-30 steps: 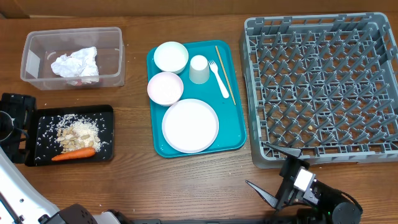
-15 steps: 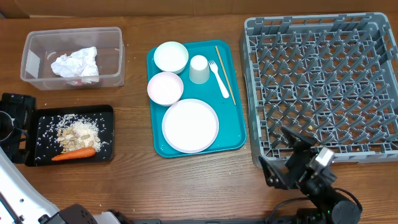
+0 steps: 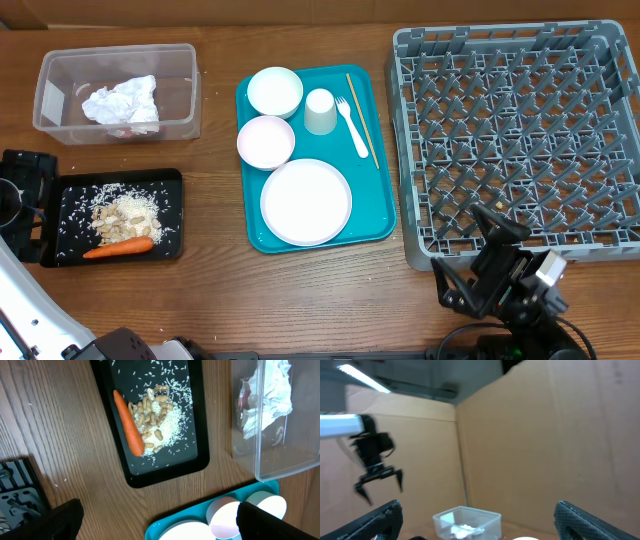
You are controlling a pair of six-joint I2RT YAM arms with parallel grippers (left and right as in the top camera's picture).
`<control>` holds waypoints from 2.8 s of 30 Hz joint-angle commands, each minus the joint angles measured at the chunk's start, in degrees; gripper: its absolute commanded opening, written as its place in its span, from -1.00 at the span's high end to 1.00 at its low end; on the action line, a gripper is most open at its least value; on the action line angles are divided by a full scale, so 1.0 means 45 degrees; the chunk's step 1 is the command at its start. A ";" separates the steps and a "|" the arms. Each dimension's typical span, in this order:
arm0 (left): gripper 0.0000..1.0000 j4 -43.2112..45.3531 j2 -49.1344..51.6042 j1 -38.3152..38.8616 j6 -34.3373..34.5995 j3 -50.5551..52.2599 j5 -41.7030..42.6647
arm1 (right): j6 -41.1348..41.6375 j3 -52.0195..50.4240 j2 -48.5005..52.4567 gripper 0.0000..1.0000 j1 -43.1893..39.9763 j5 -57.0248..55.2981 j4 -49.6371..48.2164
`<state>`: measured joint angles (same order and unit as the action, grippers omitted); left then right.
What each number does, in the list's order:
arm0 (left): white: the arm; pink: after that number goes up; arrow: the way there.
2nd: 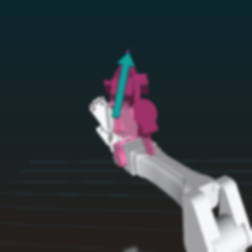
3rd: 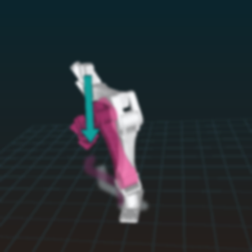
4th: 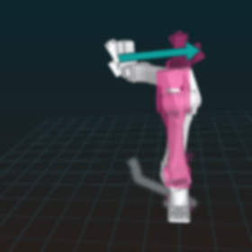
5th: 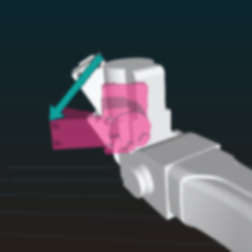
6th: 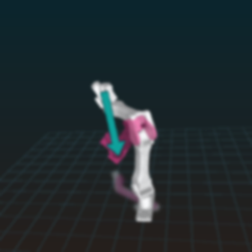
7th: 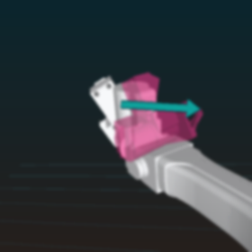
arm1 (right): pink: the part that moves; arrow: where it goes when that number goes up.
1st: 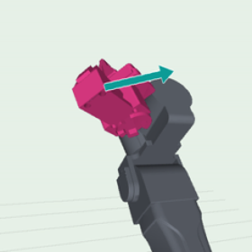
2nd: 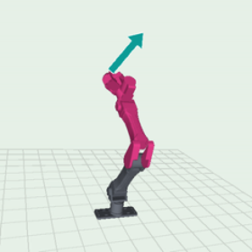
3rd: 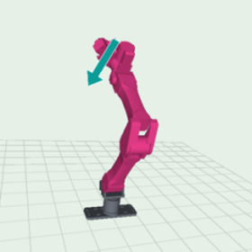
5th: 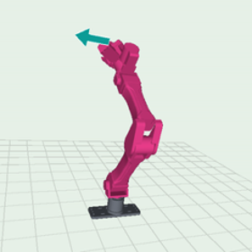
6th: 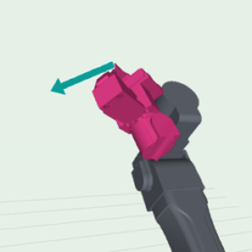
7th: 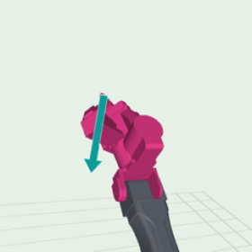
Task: Sort waste into correct bins and load items into the dishwasher rack
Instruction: 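Raise the right arm from rest toward the teal tray, then lower the right gripper onto the large pink plate rim and grasp, then lift the plate and stand it upright at the rack's back right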
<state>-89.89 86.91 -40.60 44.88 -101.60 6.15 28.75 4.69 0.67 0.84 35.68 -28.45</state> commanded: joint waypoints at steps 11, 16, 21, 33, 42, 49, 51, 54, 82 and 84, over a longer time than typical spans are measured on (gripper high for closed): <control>-1.00 -0.0015 0.0019 0.0024 0.0121 0.0053 -0.0165 | -0.1637 0.9029 0.6037 -0.99 0.0087 -0.3084 0.8626; -0.99 -0.0015 0.0019 0.0024 0.0121 0.0053 -0.0165 | -0.3599 1.2998 1.0035 -0.99 0.0393 -0.2637 1.3260; -1.00 -0.0015 0.0019 0.0024 0.0121 0.0053 -0.0165 | -0.4775 1.6679 1.3896 -0.99 0.2166 -0.4143 1.7481; -1.00 -0.0015 0.0019 0.0024 0.0121 0.0053 -0.0165 | -0.4653 1.8180 1.9972 -1.00 0.7184 -0.7062 1.9297; -1.00 -0.0015 0.0019 0.0024 0.0121 0.0058 -0.0165 | -0.3662 1.8175 2.3877 -0.67 0.7344 -0.6907 1.9584; -1.00 -0.0015 0.0019 0.0024 0.0121 0.0053 -0.0165 | -0.2939 1.7879 2.5092 -0.50 0.7781 -0.6907 1.8646; -1.00 -0.0019 0.0019 0.0024 0.0121 0.0053 -0.0170 | -0.2943 1.7874 2.5427 -0.50 0.7888 -0.6936 1.8452; -1.00 -0.0015 0.0019 0.0024 0.0121 0.0053 -0.0165 | -0.2633 1.7874 2.5820 -0.50 0.7893 -0.7703 1.8379; -1.00 -0.0015 0.0019 0.0024 0.0121 0.0053 -0.0165 | -0.2458 1.9516 2.4849 0.92 0.6722 -0.8359 2.1891; -1.00 -0.0015 0.0019 0.0024 0.0121 0.0053 -0.0165 | -0.2773 1.9822 2.3950 0.92 0.6280 -0.8344 2.2425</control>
<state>-90.02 86.98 -40.60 44.91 -101.60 5.74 18.17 90.61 115.79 31.64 -0.23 70.89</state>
